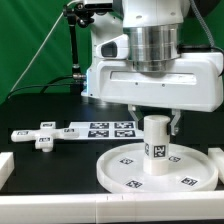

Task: Assemble round table

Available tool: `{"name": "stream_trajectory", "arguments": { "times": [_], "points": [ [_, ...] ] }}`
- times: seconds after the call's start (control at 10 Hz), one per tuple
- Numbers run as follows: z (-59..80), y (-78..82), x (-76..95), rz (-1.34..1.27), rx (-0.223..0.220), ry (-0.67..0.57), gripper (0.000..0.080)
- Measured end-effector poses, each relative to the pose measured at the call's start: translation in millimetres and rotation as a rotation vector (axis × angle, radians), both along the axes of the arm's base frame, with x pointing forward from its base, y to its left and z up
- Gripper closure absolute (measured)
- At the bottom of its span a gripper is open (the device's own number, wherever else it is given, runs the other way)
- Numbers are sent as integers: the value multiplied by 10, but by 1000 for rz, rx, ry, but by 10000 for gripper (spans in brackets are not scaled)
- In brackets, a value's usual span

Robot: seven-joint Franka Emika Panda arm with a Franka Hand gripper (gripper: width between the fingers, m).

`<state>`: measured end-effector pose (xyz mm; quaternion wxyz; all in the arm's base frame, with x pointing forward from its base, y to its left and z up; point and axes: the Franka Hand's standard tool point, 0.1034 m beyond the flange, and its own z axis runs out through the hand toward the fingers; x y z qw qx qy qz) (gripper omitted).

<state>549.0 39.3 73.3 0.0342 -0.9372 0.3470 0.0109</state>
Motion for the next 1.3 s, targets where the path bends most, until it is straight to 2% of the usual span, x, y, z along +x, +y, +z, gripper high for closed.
{"name": "stream_trajectory", "arguments": {
  "times": [0.1, 0.4, 0.6, 0.9, 1.0, 1.1, 1.3],
  "points": [
    [0, 2, 0, -31, 2, 2, 390],
    [-4, -3, -4, -432, 53, 23, 390],
    [-8, -7, 1, -602, 71, 41, 390],
    [-10, 1, 4, -561, 69, 36, 390],
    [6, 29, 18, -507, 67, 45, 216],
    [38, 80, 65, -450, 69, 38, 170],
    [27, 76, 53, -242, 69, 17, 156]
  ]
}}
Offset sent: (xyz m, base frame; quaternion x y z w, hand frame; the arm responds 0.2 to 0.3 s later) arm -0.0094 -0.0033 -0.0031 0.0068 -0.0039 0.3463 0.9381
